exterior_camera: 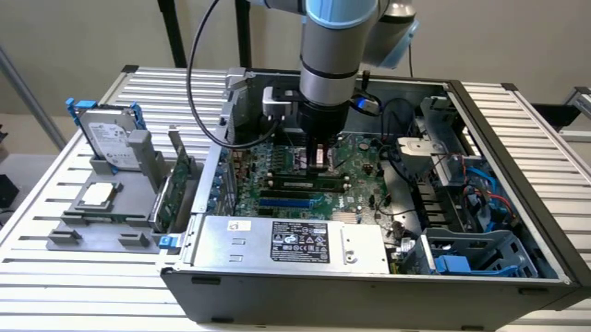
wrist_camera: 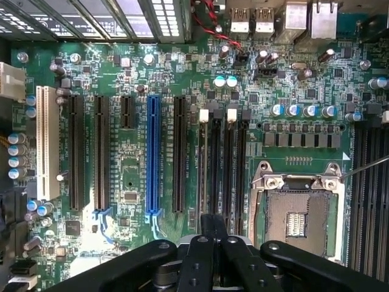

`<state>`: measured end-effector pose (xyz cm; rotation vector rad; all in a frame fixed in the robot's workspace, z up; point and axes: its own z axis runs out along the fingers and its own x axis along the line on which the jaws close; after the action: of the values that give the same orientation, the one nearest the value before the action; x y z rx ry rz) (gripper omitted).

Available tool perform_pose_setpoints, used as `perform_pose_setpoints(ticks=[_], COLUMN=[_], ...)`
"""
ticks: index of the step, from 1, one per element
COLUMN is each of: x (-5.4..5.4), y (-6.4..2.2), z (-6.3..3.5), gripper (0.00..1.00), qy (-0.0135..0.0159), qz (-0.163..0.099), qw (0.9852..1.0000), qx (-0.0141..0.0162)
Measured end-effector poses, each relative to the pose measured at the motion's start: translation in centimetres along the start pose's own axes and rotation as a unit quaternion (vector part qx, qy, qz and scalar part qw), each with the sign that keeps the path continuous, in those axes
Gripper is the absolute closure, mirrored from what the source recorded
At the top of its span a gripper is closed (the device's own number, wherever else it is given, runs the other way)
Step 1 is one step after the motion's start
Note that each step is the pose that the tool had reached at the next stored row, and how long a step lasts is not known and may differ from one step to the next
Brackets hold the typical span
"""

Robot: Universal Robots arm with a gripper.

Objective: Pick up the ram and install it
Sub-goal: 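Press down the ram until it locks into place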

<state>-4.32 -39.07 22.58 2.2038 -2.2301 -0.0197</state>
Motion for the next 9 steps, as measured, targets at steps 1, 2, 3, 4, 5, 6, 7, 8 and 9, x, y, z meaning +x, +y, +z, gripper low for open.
perform_pose_setpoints(ticks=[1,2,3,4,5,6,7,8,9], x=[0.0,0.0,0.0,0.0,0.0,0.0,0.0,0.0,0.0], y=[0.01,0.01,0.01,0.02,0.02,-0.01,0.01,0.02,0.03], z=[0.10,0.15,0.16,0.10,-0.09,-0.32,-0.78,-1.21,-1.55], gripper=[1.00,1.00,1.00,1.00,1.00,1.00,1.00,1.00,1.00], qy=[-0.0004,-0.0007,-0.0008,-0.0006,-0.0007,-0.0024,-0.0015,-0.0011,-0.0010], qz=[0.000,0.000,0.000,0.000,0.000,0.000,0.000,0.000,0.000], qw=[1.0000,1.0000,1.0000,1.0000,1.0000,1.0000,1.0000,1.0000,1.0000], qx=[0.0004,0.0007,0.0008,0.0008,0.0008,0.0017,0.0011,0.0008,0.0007])
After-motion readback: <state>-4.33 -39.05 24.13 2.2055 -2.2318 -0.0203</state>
